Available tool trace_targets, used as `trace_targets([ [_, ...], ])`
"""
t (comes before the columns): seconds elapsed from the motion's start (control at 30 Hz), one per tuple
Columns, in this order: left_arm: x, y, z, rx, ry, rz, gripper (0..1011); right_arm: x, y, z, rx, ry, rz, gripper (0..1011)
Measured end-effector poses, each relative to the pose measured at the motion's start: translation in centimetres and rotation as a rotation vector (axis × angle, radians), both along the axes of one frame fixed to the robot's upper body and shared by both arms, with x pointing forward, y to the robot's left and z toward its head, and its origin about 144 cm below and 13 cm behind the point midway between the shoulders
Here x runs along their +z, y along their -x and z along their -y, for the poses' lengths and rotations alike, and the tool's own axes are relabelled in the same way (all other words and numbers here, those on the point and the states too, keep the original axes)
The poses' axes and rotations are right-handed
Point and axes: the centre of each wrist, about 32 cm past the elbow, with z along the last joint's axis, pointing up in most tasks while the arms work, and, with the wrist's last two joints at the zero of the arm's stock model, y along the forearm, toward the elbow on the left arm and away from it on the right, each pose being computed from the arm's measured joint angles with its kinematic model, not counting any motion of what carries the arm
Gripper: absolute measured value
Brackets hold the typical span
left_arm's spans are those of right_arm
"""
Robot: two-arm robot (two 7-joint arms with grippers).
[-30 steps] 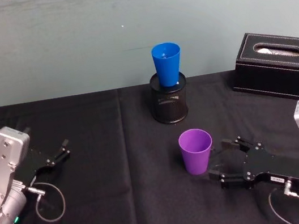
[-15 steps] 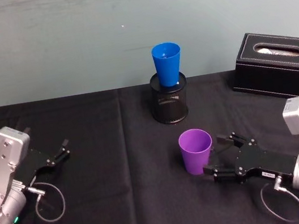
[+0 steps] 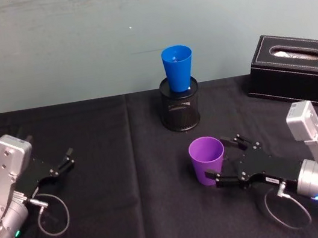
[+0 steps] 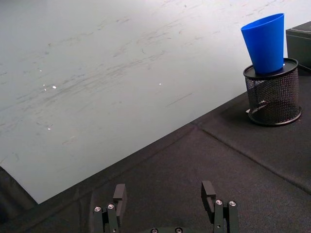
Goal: Pick up one cup with a gripper and tap it against the other cup.
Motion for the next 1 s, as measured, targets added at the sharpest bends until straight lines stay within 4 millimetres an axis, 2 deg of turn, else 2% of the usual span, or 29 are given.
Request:
trace_targets([
  [1.0, 0.0, 0.0, 0.0, 0.0, 0.0, 0.0, 1011, -0.9, -1.5, -1.5, -0.044, -0.027, -0.022, 1003],
])
